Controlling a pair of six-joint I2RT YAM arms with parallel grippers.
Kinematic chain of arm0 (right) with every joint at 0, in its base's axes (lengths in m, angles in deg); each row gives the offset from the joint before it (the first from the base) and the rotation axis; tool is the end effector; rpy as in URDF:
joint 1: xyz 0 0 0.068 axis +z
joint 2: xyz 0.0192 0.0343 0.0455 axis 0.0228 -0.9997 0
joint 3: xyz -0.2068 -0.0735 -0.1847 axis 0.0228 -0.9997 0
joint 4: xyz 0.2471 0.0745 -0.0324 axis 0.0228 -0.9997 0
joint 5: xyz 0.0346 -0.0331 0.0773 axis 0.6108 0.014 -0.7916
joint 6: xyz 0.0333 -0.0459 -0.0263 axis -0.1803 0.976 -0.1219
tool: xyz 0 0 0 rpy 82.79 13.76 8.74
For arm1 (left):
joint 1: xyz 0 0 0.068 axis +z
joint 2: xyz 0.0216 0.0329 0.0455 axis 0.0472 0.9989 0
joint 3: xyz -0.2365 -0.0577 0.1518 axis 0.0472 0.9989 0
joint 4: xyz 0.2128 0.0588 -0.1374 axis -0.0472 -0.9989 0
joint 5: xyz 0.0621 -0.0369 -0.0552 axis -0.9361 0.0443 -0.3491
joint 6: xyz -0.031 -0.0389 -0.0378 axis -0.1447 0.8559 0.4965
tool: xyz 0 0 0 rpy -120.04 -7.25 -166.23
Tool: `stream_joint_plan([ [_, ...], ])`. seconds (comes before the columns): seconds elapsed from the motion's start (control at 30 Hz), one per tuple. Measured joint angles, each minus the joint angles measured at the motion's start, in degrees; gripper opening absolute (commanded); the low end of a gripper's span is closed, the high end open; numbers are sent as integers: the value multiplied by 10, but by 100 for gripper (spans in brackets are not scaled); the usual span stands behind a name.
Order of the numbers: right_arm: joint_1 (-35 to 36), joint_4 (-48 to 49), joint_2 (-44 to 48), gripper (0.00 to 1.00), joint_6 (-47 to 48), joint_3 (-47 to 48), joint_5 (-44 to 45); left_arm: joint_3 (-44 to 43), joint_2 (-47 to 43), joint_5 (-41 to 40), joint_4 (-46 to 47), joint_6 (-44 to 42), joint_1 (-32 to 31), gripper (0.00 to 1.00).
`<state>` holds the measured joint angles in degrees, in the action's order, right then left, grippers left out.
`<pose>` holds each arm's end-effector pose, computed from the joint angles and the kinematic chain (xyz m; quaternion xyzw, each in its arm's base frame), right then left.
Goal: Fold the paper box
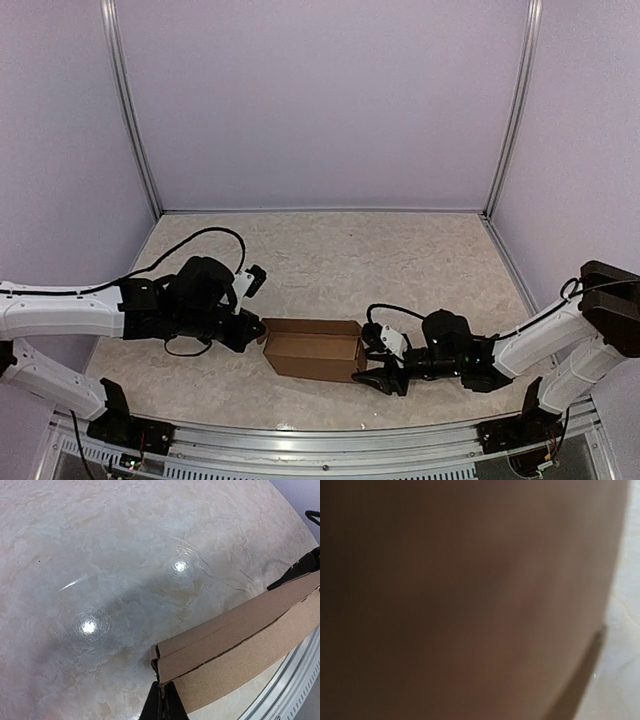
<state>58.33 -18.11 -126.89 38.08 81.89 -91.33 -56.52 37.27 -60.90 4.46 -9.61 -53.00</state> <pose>0.1218 0.2289 0.1405 -0.4637 0.7031 0.3494 0.4105 0.1451 -0.2086 0.2280 0.2559 0.8904 -0.2186 0.3064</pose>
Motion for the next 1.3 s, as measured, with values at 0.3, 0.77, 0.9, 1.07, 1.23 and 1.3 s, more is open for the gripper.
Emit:
stream_joint_plan([
  [0.3, 35, 108, -71, 22, -3, -22, 70, -18, 27, -6, 12, 42, 0, 0],
  [0.77, 53, 211, -132, 22, -17, -39, 122, -16, 29, -10, 26, 89, -3, 0],
  [0.9, 56, 222, -141, 22, -19, -39, 127, -16, 30, -11, 26, 100, -4, 0],
  [1.07, 57, 227, -145, 23, -26, -40, 129, -12, 37, -30, 36, 109, -13, 0],
  [1.23, 59, 227, -146, 27, -32, -42, 132, -4, 43, -53, 55, 119, -25, 0],
  [1.3, 59, 227, -146, 30, -33, -43, 133, -2, 46, -64, 59, 121, -31, 0],
])
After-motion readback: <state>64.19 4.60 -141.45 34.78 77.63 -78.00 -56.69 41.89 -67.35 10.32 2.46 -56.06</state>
